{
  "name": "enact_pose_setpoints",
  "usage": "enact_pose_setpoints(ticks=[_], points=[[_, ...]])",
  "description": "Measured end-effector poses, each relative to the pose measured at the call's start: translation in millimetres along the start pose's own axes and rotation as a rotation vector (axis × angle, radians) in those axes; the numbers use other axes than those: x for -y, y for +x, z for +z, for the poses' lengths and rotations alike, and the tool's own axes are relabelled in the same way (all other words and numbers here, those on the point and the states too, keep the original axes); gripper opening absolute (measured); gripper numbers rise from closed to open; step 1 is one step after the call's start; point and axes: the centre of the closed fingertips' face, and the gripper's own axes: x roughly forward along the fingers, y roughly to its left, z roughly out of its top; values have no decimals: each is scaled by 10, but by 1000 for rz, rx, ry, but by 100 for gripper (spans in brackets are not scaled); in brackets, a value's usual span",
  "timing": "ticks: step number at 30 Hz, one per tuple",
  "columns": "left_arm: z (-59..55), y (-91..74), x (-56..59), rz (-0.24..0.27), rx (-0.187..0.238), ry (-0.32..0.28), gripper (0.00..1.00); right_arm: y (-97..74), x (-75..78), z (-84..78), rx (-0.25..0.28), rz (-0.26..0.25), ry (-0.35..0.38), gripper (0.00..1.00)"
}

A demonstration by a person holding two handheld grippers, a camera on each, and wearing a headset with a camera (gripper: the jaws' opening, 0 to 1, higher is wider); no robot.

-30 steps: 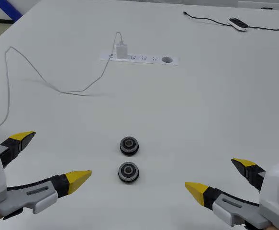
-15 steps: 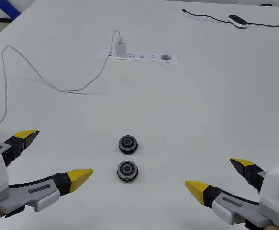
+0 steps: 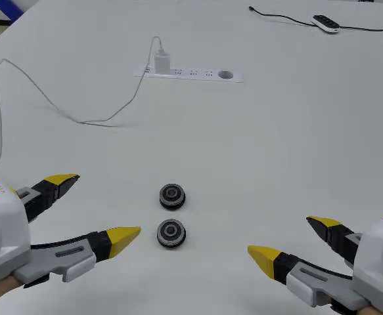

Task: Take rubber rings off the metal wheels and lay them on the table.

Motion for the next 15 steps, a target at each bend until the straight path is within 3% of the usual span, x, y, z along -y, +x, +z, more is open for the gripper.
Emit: enact_pose_setpoints(ticks=[15], points=[[-7, 297, 314, -133, -16, 62, 58, 26, -89, -10, -3, 56, 59, 61]])
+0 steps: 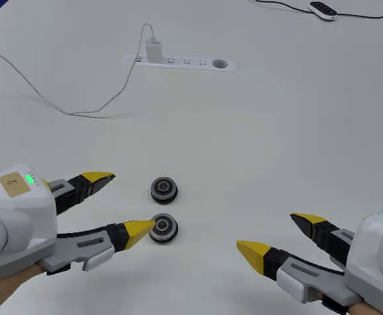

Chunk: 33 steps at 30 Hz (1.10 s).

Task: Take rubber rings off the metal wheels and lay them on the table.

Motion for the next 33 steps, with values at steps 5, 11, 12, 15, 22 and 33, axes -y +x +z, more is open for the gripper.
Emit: enact_pose_setpoints(ticks=[5, 11, 12, 15, 22, 33], points=[[-54, 88, 99, -44, -20, 4, 55, 8, -32, -5, 3, 10, 11, 60], [-122, 185, 208, -91, -48, 39, 50, 26, -74, -48, -9, 26, 22, 58], [-130, 196, 217, -97, -51, 41, 49, 29, -78, -55, -12, 28, 23, 58], [-163, 242, 248, -119, -60, 54, 44, 41, -91, -69, -18, 35, 29, 57], [-214, 318, 289, -148, -77, 82, 35, 65, -110, -75, -20, 47, 39, 55], [-315, 350, 344, -176, -107, 98, 25, 96, -160, -102, -25, 65, 60, 52]])
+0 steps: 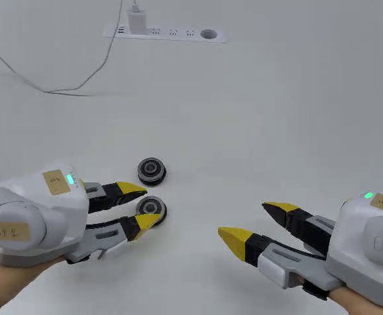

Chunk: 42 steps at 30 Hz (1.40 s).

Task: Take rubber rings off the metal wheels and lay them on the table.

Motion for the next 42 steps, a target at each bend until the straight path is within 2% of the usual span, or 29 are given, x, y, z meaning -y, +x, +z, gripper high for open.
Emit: enact_pose_setpoints(ticks=[14, 25, 30, 39, 42], points=[[-56, 9, -9, 3, -15, -26, 20, 12, -44, -25, -2, 12, 20, 50], [-72, 35, -20, -5, -23, -36, 18, 0, 10, 8, 9, 2, 34, 50], [-68, 48, -30, -9, -27, -23, 16, 9, 0, 13, 10, 6, 37, 49], [-80, 53, -2, -27, -50, 37, 15, 39, -33, 45, 13, 21, 39, 49], [-92, 50, -4, -28, -54, 37, 15, 52, -45, 64, 14, 28, 36, 49]])
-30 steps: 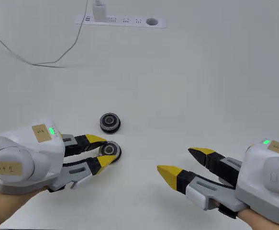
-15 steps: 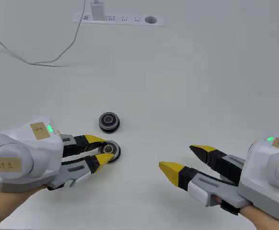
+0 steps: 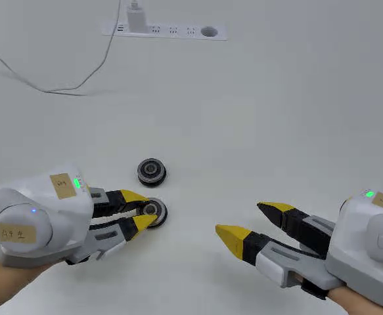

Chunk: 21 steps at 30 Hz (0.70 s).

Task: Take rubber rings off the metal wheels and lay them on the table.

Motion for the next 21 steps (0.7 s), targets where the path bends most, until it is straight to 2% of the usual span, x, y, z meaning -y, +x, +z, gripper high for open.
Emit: enact_pose_setpoints(ticks=[4, 9, 13, 21], points=[[-11, -7, 4, -3, -3, 9, 15, 27, -41, 35, 10, 20, 18, 48], [-20, -5, -1, -2, -9, 29, 14, 136, -264, 76, 17, 126, 102, 46], [-26, -3, -6, -1, -15, 35, 14, 254, -429, 133, 31, 187, 157, 46], [-47, 1, -25, -4, -14, 50, 14, 441, -648, 172, 20, 265, 228, 49]])
